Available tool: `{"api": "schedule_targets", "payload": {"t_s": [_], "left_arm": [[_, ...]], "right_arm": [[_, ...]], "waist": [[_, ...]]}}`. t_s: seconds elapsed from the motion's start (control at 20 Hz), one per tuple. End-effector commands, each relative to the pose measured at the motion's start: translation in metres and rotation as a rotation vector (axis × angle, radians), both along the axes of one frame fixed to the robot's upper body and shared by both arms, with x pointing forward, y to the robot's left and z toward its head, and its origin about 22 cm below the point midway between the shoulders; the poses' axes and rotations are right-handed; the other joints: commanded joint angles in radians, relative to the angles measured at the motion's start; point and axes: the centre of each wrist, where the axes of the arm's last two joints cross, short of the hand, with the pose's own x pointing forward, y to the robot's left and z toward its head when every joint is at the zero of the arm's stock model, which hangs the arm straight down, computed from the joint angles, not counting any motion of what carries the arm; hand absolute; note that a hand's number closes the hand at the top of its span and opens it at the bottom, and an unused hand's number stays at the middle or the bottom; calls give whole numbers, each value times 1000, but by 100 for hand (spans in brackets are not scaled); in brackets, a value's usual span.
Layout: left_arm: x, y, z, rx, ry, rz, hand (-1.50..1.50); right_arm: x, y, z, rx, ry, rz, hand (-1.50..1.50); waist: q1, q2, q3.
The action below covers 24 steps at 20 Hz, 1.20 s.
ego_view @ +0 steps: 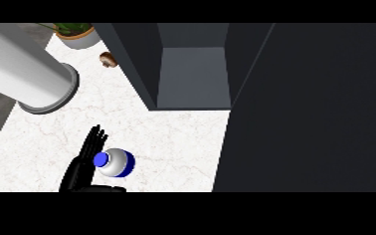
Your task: Pick up the bottled water, place it into the cabinet and close the cabinet
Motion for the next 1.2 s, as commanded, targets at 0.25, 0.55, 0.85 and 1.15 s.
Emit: {"api": "schedule_targets", "payload": {"t_s": [0.25,0.55,0.85,1.15], "left_arm": [[12,-16,-25,-41,-63,53,-150],[34,6,-24,-117,-92,31,150],[30,-47,-24,-73,-126,-89,150],[54,-66,-8,138,-307,-95,150]], "right_arm": [[-15,-7,13,-40,-74,-64,-150],[-26,-7,8,-33,-56,-20,-150],[-14,-10,9,-44,-64,-57,-150],[-15,-4,7,-52,-58,-49,-150]], "waist": [[1,0,0],[-9,1,0],[6,-2,1],[3,-2,1]]}}
